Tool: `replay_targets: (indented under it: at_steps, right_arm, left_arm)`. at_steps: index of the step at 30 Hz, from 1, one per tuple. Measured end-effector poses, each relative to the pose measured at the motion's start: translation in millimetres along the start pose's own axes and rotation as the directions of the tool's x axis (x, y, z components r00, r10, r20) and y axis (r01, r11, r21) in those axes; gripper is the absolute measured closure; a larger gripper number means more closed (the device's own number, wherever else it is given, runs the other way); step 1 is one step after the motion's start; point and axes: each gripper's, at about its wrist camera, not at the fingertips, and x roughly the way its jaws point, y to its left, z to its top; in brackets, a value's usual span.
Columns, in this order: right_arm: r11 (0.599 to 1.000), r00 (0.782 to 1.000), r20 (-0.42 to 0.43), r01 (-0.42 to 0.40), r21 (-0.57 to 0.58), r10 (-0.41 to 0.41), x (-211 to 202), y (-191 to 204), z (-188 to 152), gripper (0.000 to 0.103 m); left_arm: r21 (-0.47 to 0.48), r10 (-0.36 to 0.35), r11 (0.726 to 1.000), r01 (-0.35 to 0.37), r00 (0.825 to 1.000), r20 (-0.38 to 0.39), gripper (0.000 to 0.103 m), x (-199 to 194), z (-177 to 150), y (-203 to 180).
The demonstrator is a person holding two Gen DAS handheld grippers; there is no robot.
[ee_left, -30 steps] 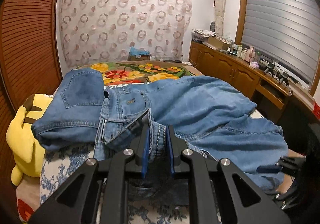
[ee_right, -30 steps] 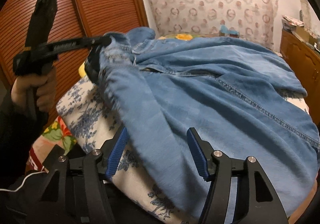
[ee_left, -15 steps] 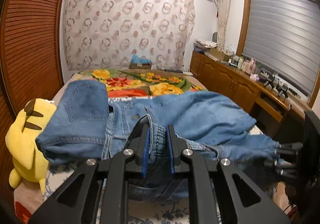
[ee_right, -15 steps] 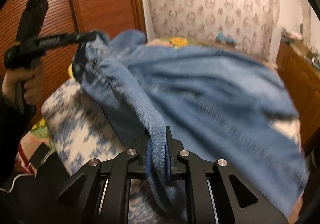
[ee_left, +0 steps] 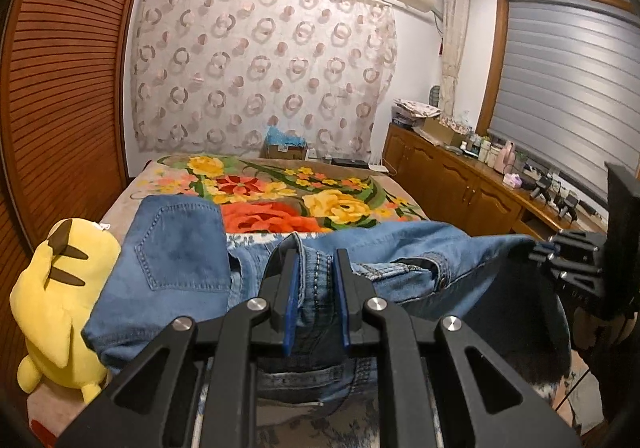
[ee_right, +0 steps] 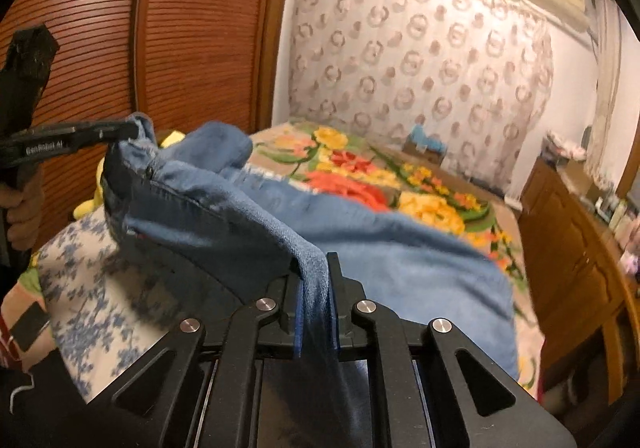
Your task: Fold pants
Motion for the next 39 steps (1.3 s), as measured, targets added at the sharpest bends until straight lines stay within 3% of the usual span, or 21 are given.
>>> replay_targets:
  at_steps: [13,23,31,37,39]
  right_arm:
    - [0.994,0.999,0.026,0.027,-0.104,-0.024,74,-12,56,0.096]
    - [0.995,0.999,-0.044,0.000,-0.104,-0.004,147,-24,49,0.096]
    - [0.995,0.998,-0.050,0.021,-0.096,-0.026,182,-35,49,0.096]
    - [0.993,0.995,-0.095,0.017,-0.113,-0.028,212,-37,49,0.096]
    - [0.994,0.993,-0.119,0.012,-0.107,-0.025,221,-38,47,0.096]
  left_arm:
    - [-0.033,0.049,0.998,-0.050,0.998,-0.033,0.088,49,26,39]
    - [-0.034,0.108,0.993,-0.111,0.990,-0.092,0.084,96,24,58]
    - [-0.031,0.118,0.992,-0.121,0.989,-0.095,0.084,104,27,66]
    - [-0.017,0.098,0.995,-0.101,0.988,-0.117,0.072,110,26,59]
    - [-0.013,0.090,0.996,-0.092,0.988,-0.125,0.064,110,23,54]
